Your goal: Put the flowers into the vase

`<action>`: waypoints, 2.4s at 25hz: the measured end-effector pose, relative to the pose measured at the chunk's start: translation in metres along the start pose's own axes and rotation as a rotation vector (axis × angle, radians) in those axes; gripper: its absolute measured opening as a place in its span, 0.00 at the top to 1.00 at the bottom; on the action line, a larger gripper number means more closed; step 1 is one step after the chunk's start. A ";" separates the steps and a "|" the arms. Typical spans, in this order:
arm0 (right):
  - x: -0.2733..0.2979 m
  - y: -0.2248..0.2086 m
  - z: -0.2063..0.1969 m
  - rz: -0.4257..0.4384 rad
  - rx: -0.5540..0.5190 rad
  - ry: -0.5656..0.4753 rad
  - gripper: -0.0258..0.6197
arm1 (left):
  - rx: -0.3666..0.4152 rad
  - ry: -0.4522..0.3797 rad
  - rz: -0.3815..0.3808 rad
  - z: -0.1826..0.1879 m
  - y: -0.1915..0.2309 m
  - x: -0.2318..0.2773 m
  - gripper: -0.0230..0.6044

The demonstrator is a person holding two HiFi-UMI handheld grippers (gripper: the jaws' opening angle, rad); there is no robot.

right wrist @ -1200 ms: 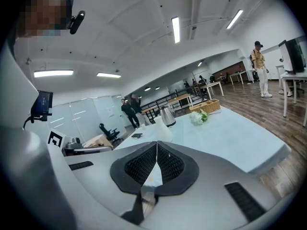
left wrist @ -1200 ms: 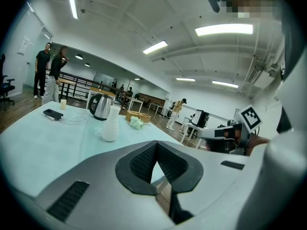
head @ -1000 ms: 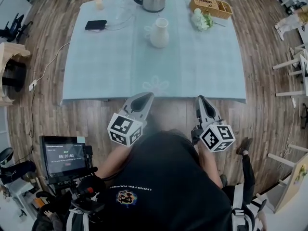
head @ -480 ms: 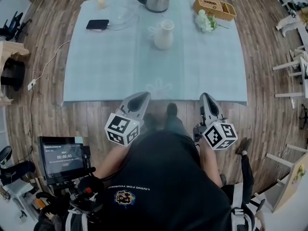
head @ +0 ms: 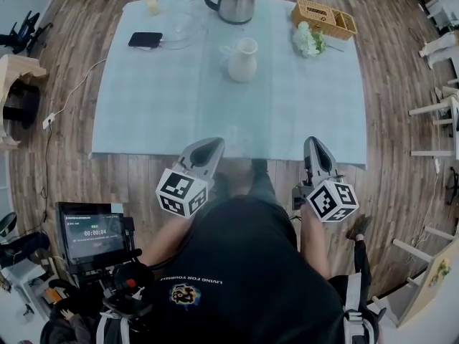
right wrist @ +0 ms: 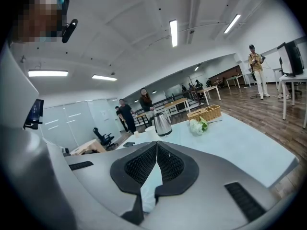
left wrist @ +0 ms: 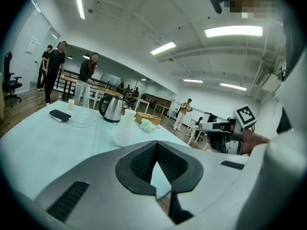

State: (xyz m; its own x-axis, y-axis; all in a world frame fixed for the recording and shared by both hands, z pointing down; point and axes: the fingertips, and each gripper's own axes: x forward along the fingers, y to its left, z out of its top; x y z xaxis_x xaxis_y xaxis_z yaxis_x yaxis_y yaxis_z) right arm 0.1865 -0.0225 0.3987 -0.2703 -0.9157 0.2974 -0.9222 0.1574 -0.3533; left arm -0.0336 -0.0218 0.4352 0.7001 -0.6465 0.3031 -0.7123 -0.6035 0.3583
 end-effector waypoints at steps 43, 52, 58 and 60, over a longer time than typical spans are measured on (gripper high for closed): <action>0.073 -0.204 0.071 0.168 0.114 0.044 0.93 | -0.002 -0.001 0.196 0.027 -0.082 0.174 0.95; 0.117 -0.223 0.068 0.204 0.309 0.041 0.93 | -0.019 0.008 0.269 0.019 -0.063 0.165 0.95; 0.134 -0.259 0.072 0.123 0.600 -0.005 0.93 | -0.017 0.014 0.264 0.021 -0.054 0.156 0.95; 0.138 -0.281 0.069 0.119 0.665 -0.027 0.93 | -0.010 0.014 0.265 0.017 -0.056 0.158 0.95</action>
State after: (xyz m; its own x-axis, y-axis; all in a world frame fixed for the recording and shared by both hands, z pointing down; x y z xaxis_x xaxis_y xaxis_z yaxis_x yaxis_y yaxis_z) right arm 0.4277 -0.2184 0.4779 -0.3444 -0.9165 0.2034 -0.5177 0.0046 -0.8556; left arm 0.1161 -0.0979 0.4482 0.4896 -0.7748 0.3999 -0.8706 -0.4089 0.2737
